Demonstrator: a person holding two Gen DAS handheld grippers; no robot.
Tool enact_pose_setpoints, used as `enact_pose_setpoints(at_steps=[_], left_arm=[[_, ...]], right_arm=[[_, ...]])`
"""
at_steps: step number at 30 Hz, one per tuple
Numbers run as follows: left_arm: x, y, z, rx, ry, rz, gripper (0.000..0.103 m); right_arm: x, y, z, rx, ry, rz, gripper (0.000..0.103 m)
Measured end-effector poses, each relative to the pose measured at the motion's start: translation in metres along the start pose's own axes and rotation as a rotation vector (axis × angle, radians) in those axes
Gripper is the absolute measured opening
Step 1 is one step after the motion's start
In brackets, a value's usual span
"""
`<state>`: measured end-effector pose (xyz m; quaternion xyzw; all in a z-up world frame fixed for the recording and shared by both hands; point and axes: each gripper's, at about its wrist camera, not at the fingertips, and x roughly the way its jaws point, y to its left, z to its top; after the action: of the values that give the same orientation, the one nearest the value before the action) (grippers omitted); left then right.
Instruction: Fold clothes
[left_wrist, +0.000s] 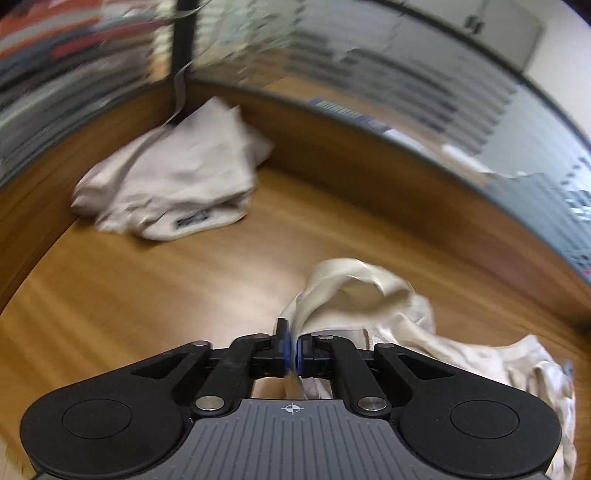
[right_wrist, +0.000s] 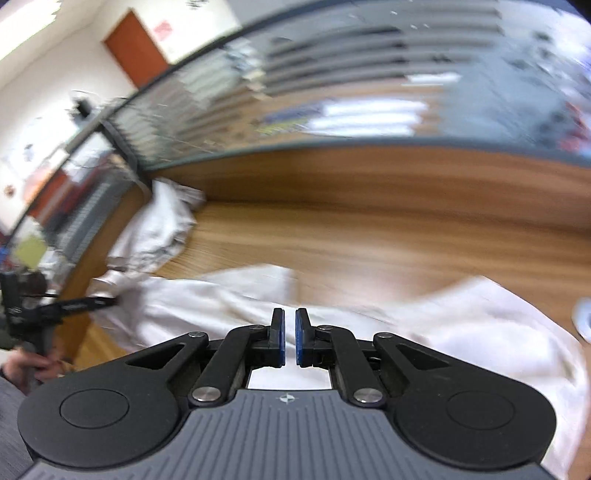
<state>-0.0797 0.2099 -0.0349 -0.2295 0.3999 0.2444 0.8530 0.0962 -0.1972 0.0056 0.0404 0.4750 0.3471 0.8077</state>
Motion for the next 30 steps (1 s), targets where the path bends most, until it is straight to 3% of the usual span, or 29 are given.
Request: enact_pose_setpoints(at_steps=[2,4,7,9,11,13,22,25,28,30], left_arm=[[0.002,0.006,-0.005,-0.034,0.014,0.040,0.033],[-0.002,0.003,-0.009,-0.054,0.004,0.049,0.050],[-0.010,-0.011,-0.015,-0.052,-0.017,0.025,0.061],[-0.010,-0.026,-0.018,-0.032,-0.014,0.002,0.062],[-0.008,-0.042,-0.021,-0.005,-0.003,-0.016,0.062],[-0.005,-0.059,-0.023,0.014,0.008,-0.041,0.062],[0.007,-0.141,-0.027,0.133,0.034,-0.159,0.063],[0.013,-0.169,-0.032,0.215,0.044,-0.178,0.065],[0.015,-0.197,-0.040,0.304,0.051,-0.204,0.067],[0.020,-0.214,-0.047,0.349,0.066,-0.236,0.069]], right_arm=[[-0.004,-0.019,-0.015,0.010,0.012,-0.057,0.008],[-0.007,-0.038,-0.029,0.018,0.022,-0.107,0.011],[-0.010,-0.061,-0.046,0.018,0.048,-0.171,0.022],[-0.010,-0.075,-0.056,0.003,0.054,-0.207,0.028],[-0.007,-0.084,-0.062,-0.012,0.063,-0.231,0.045],[0.002,-0.088,-0.066,-0.042,0.070,-0.249,0.052],[0.066,-0.092,-0.074,-0.246,0.164,-0.266,0.052],[0.077,-0.095,-0.074,-0.267,0.188,-0.260,0.048],[0.073,-0.103,-0.071,-0.251,0.192,-0.258,0.010],[0.063,-0.109,-0.067,-0.225,0.172,-0.249,0.006]])
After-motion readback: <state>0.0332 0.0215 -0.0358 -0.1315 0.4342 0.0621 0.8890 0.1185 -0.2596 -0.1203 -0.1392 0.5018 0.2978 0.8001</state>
